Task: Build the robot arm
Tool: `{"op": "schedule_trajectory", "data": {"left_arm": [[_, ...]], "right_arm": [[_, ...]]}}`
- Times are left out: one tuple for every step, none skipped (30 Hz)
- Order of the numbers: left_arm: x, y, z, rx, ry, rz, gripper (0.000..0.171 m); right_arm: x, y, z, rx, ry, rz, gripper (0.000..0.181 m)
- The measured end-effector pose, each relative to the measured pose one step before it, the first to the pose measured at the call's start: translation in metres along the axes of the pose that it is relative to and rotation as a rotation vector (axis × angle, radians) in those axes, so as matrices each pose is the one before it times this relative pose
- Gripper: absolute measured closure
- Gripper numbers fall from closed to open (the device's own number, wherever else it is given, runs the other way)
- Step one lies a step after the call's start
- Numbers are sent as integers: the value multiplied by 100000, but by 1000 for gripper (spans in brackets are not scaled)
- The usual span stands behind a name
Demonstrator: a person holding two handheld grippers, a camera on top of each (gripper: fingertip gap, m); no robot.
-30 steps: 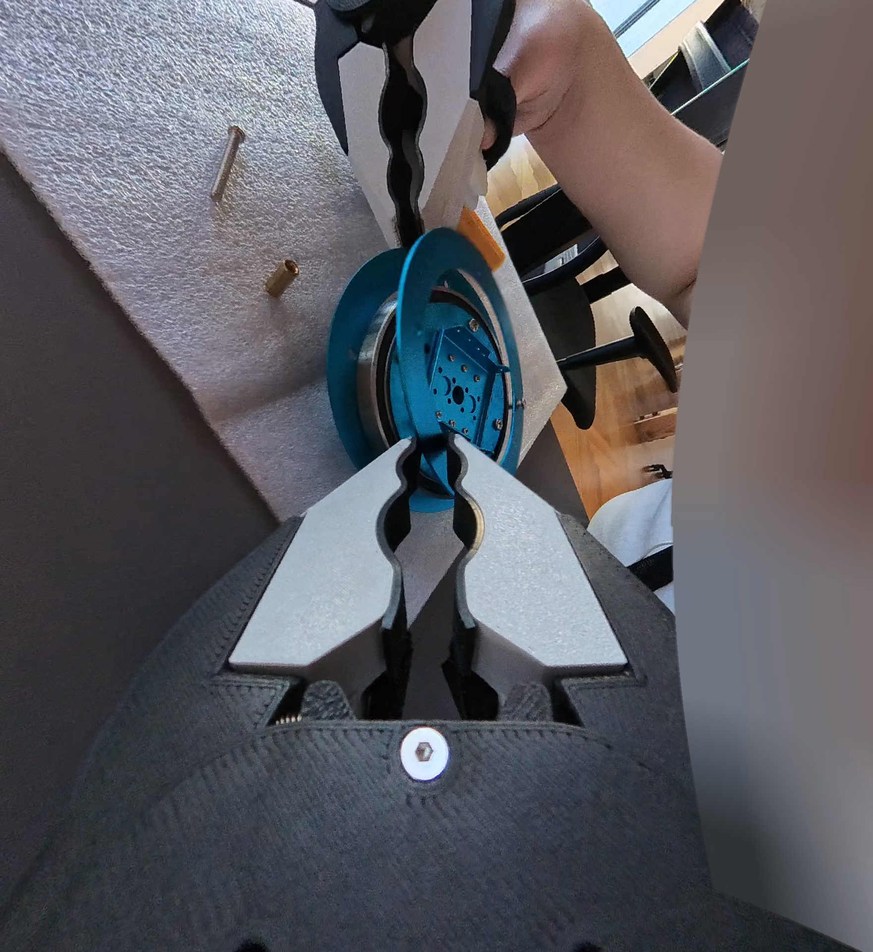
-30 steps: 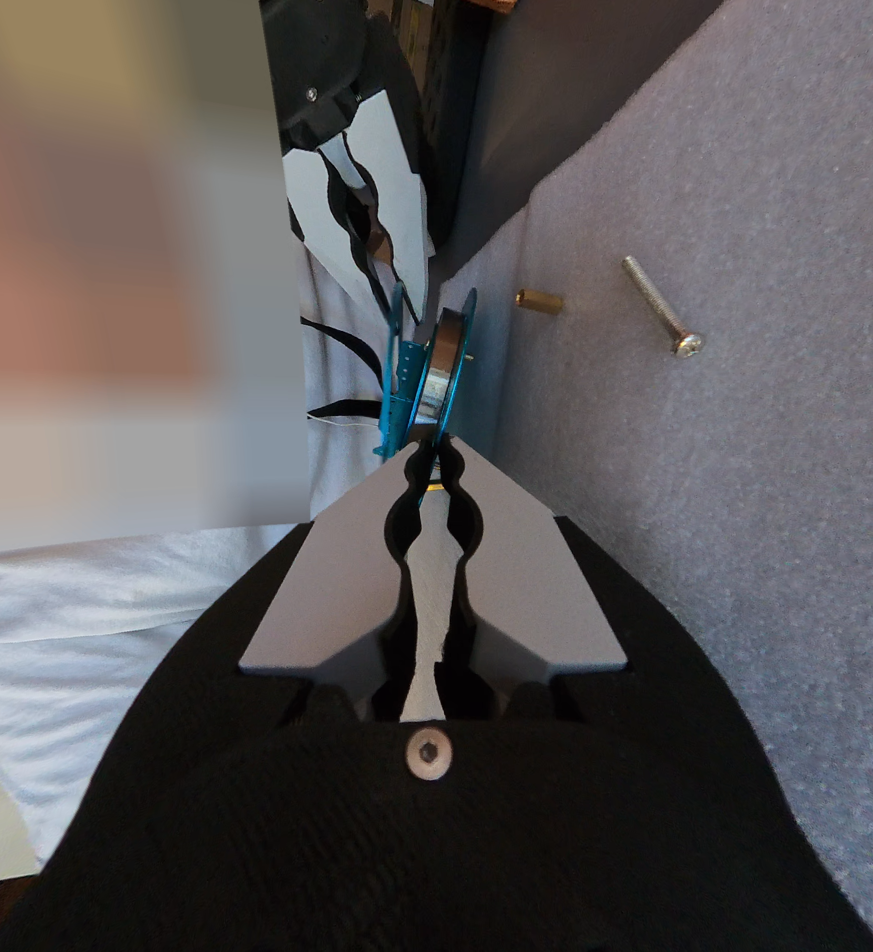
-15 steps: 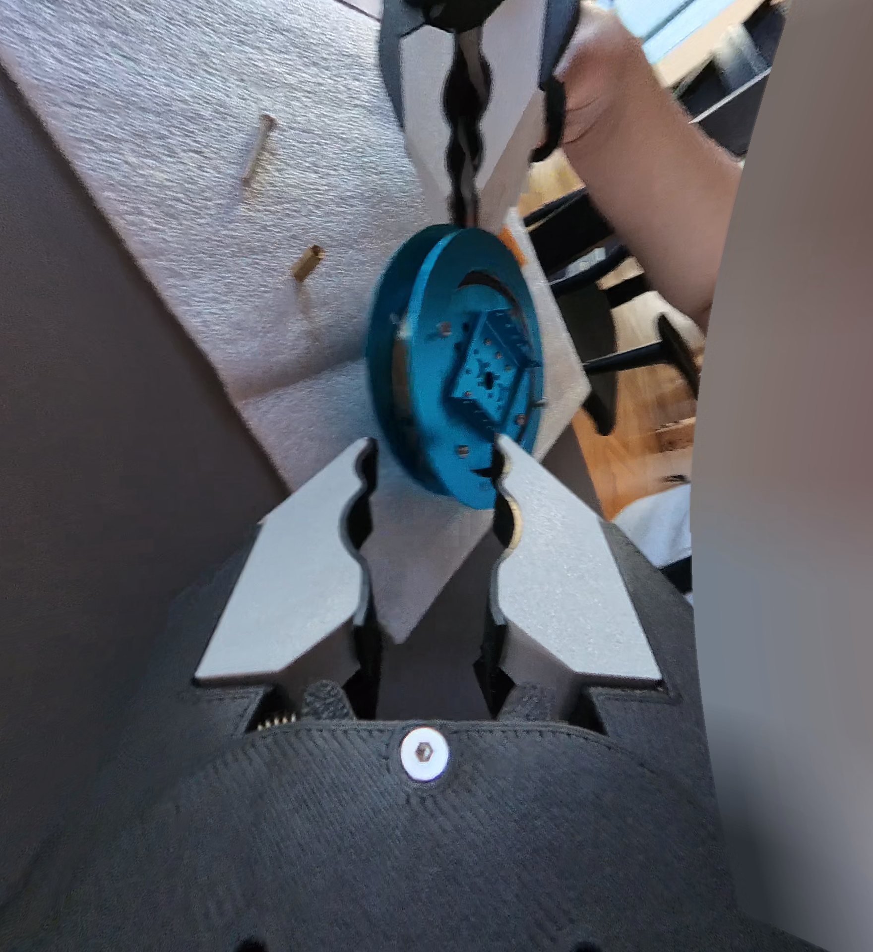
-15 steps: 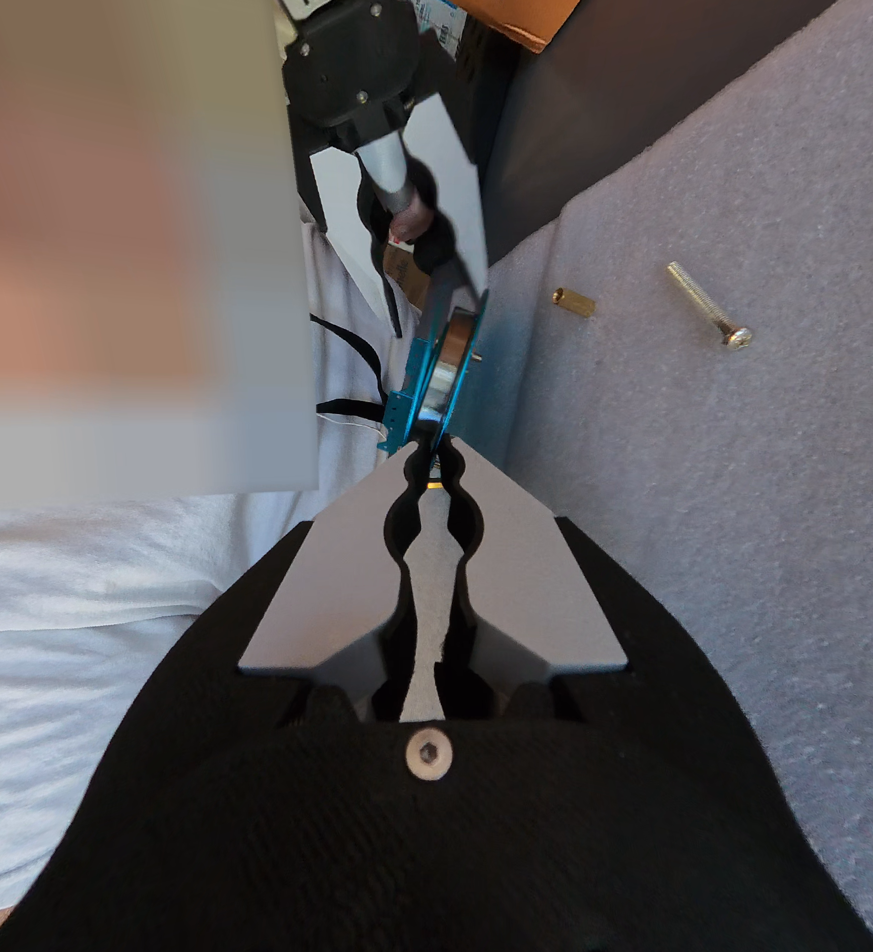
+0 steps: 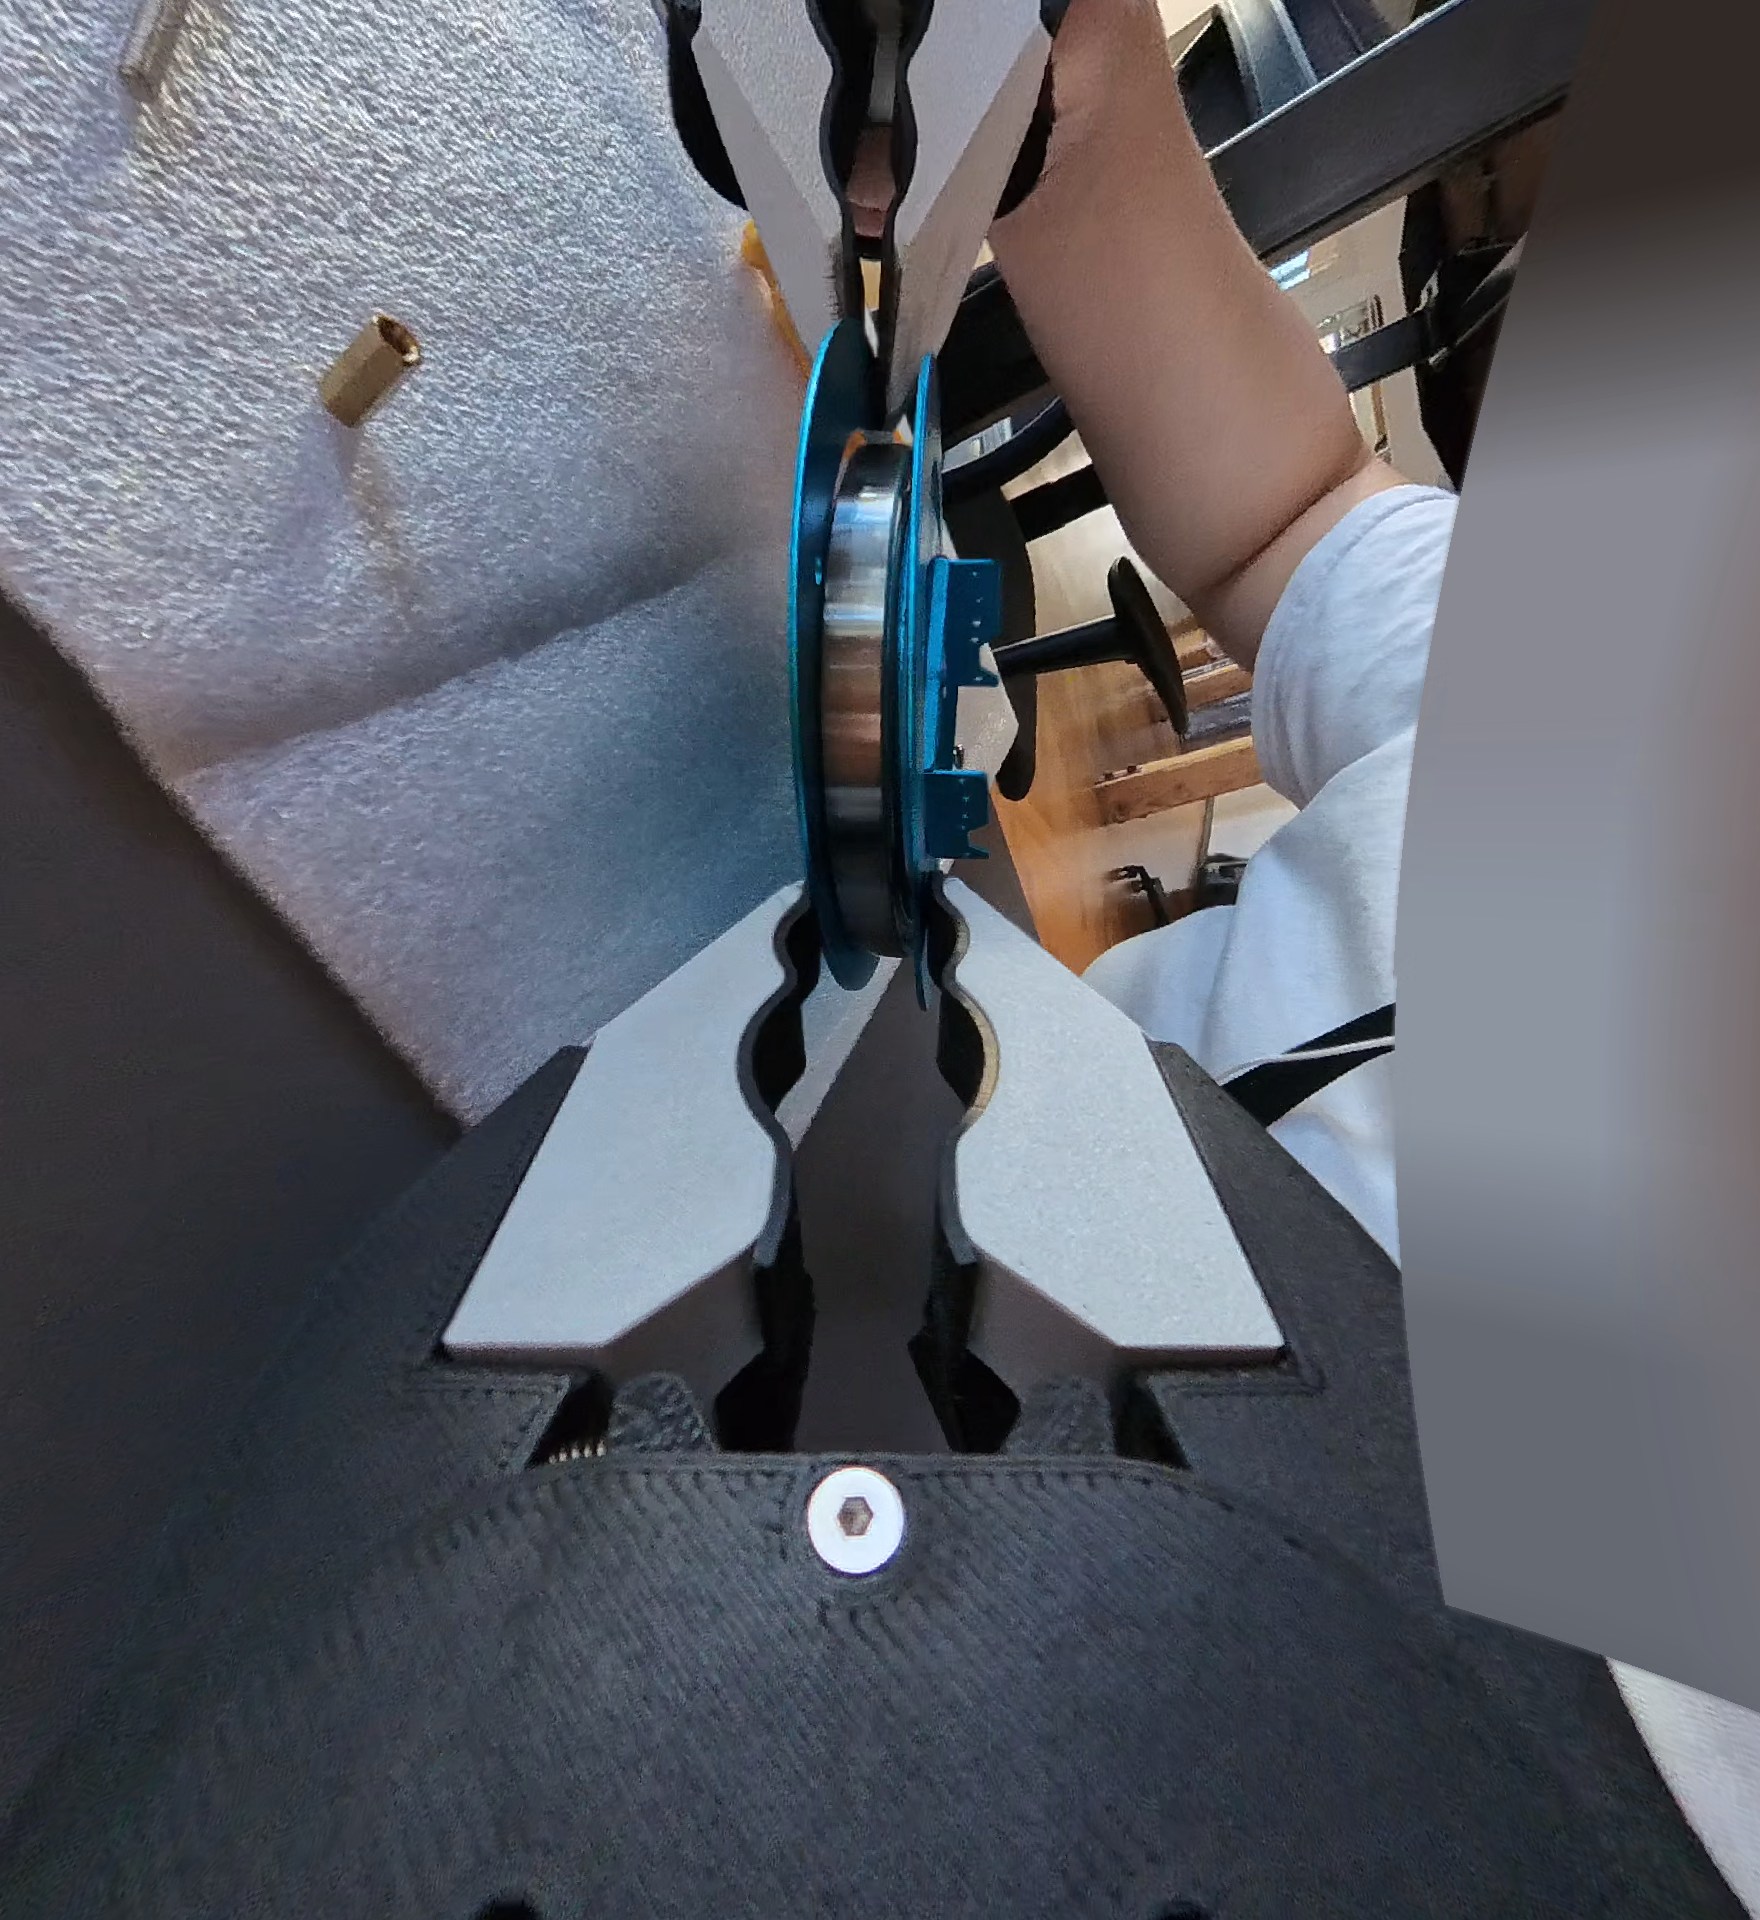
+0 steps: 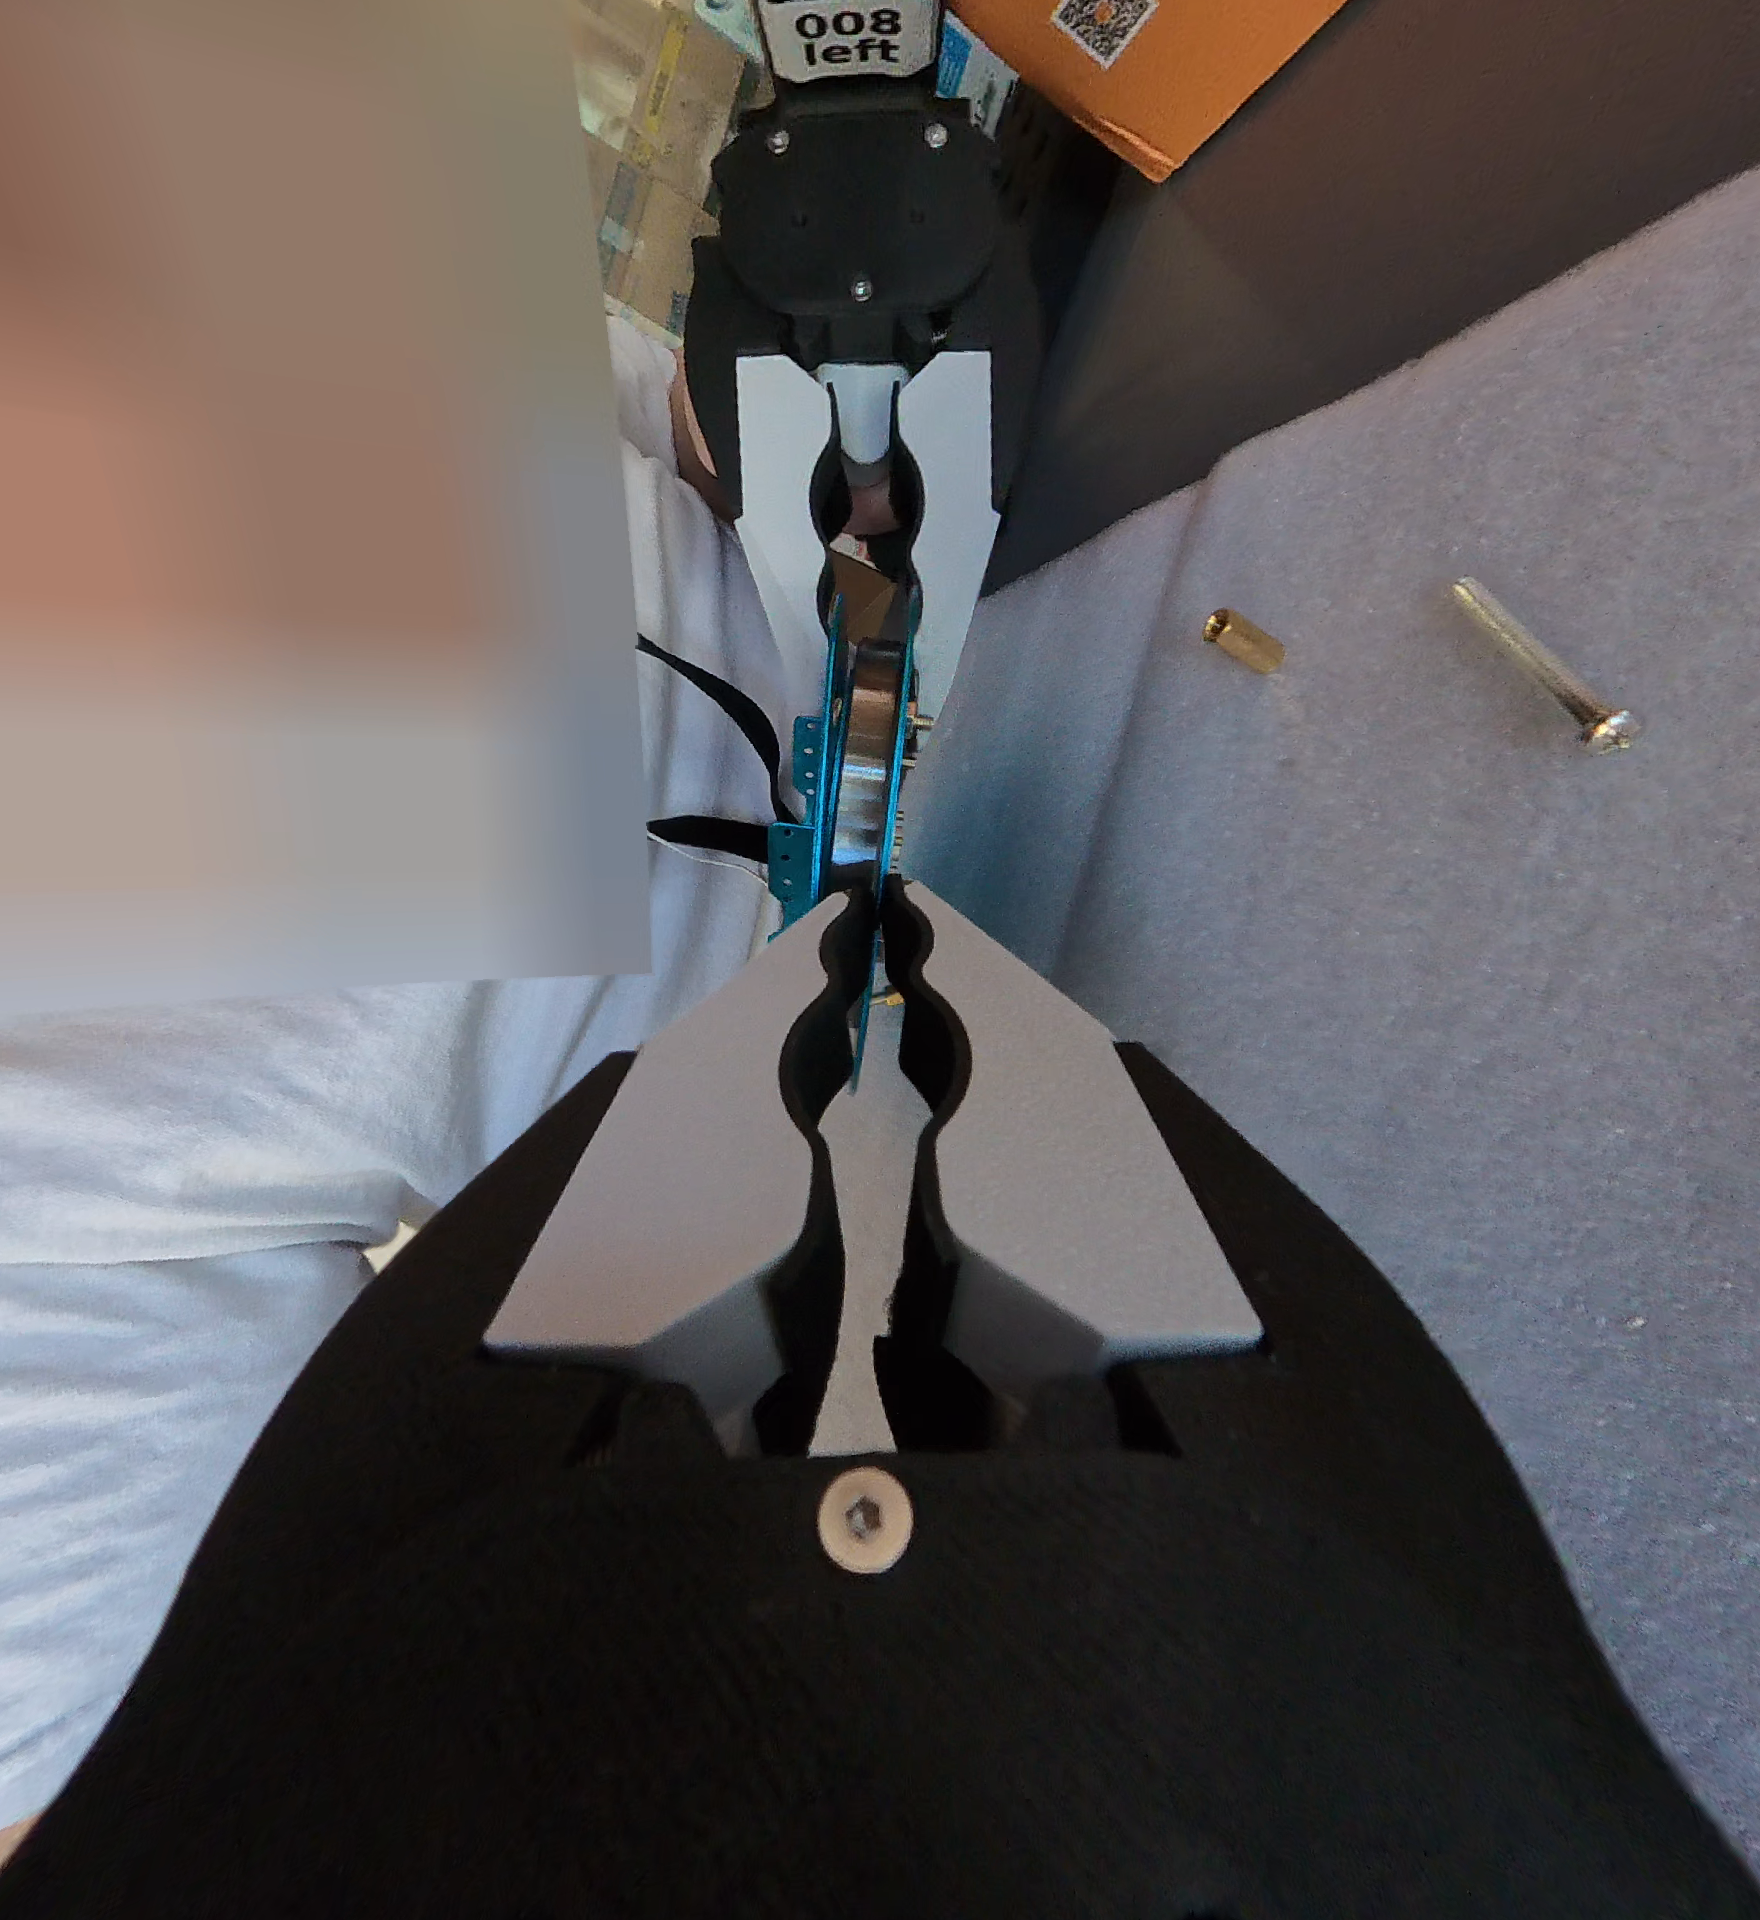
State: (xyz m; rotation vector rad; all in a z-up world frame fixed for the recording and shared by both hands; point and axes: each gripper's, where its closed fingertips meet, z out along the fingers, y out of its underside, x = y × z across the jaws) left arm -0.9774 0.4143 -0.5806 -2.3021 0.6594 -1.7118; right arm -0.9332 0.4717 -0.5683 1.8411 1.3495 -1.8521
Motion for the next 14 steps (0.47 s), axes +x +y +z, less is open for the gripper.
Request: {"op": "schedule_trajectory", "data": {"left_arm": [[34,-65,18,-35,109,30,154],[167,-277,17,849,1714,-751,155],[68,-207,-13,1405,1271,-1652,156],[-20,-137,-6,1136,451,-1177,156],[44,-89,22,636,87,-383,156],[71,-78,15,181,-323,285,156],[32,-40,54,0,-881,518,156],[109,-46,52,78,-455,125,157],[171,-68,61,-166,288,-337,157],[179,-57,34,-472,550,-628,157],[87,-21,52,-349,164,-696,158],[-12,-45,63,168,93,-523,158],[-36,-67,40,417,-21,-344,159],[33,-68,18,327,67,-323,159]], "right_arm": [[13,24,-86,620,-276,2611,181],[-5,-16,-118,862,-488,2786,181],[-30,-172,-143,1935,-421,2463,181],[23,-58,-68,1015,42,2295,181],[-35,12,-11,420,-167,2038,181],[-12,0,54,289,31,1779,181],[-45,-44,88,425,-255,2663,181],[-73,-18,93,107,-438,2697,181],[-117,-36,105,108,-517,1696,181],[-102,-47,37,14,-266,1623,181],[-45,-53,-10,147,245,1882,181],[-22,-83,-50,265,427,731,181],[2,-64,-67,279,638,-111,181],[-35,-38,-62,203,123,367,181]]}}
